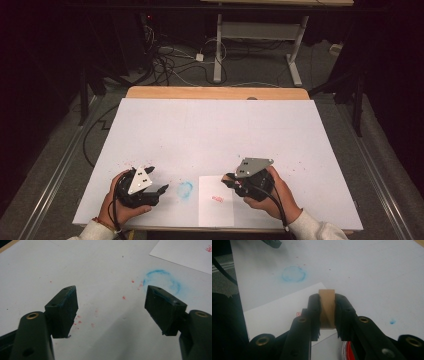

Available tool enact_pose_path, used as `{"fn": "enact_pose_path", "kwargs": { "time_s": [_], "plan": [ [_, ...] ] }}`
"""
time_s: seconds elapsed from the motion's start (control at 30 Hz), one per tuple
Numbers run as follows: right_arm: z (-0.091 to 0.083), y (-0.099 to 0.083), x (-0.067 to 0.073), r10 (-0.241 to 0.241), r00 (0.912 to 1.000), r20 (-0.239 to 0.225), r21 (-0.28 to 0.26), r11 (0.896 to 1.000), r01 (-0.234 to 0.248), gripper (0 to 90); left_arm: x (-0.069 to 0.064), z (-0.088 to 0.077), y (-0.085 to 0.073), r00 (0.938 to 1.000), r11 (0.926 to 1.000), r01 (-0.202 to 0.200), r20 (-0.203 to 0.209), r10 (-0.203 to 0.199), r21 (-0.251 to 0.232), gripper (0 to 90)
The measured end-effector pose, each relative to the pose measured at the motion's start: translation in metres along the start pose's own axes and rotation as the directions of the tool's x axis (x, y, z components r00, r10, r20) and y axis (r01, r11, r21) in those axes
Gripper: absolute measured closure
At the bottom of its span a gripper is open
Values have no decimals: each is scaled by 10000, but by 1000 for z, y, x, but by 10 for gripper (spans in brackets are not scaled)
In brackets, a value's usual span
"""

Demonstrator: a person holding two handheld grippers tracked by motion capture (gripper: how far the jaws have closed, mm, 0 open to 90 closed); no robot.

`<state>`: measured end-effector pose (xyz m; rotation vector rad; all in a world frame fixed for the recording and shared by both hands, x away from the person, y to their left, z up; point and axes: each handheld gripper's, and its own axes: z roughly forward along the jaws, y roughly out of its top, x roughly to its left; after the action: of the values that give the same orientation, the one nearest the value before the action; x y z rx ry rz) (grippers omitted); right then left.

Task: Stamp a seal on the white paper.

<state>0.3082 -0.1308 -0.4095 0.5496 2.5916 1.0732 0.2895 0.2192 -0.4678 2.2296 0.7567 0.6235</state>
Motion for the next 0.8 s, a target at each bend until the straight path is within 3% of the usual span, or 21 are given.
{"fn": "enact_pose_path", "kwargs": {
  "time_s": [0.3, 0.8],
  "plan": [
    [-3, -1, -8, 100, 9998, 191, 28, 9999, -100, 757, 1, 1, -1, 9998, 9999, 156, 110, -156, 10, 259],
    [-13, -5, -20, 309, 9978, 584, -7, 9995, -310, 757, 1, 1, -1, 10000, 10000, -22, 83, 22, 32, 261]
  ]
}}
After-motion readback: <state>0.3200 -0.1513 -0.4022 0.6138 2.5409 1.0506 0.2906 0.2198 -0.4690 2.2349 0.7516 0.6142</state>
